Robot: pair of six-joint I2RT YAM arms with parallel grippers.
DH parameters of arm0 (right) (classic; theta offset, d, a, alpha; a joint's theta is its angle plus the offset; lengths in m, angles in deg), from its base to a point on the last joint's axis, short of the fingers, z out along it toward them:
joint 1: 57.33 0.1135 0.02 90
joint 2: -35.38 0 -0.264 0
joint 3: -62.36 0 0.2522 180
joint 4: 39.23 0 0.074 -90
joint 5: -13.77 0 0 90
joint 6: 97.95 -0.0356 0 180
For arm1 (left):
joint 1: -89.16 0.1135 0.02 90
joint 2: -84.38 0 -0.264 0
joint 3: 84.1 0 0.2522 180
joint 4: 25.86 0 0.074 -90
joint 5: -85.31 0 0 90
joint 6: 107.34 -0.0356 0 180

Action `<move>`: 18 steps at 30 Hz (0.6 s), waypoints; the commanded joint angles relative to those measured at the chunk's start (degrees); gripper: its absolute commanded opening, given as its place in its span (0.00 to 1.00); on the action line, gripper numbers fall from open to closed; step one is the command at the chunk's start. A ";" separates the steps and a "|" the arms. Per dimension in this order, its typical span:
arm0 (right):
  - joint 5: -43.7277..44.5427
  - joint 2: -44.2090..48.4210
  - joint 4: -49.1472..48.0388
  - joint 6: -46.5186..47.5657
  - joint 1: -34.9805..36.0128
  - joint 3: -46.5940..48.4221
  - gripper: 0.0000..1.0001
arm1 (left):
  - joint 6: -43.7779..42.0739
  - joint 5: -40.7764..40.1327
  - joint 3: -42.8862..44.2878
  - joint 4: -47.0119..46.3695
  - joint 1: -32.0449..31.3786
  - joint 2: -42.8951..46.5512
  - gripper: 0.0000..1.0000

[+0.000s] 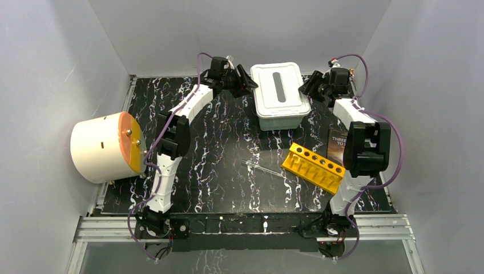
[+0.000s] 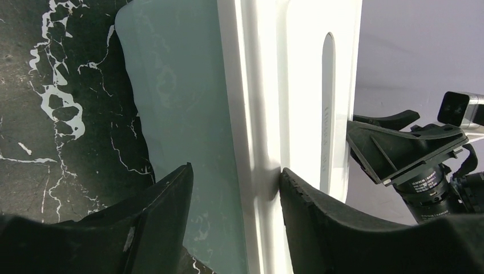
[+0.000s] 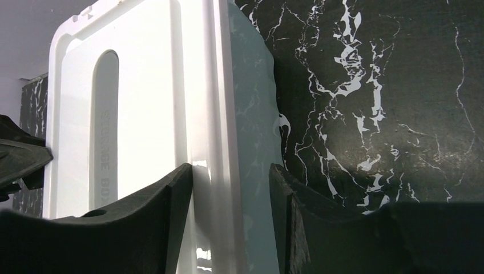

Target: Organize the chemistry lab equipment

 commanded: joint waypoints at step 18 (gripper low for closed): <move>3.27 -7.08 2.19 -9.26 14.56 4.70 0.44 | -10.29 -5.30 -3.58 14.02 6.82 3.32 0.55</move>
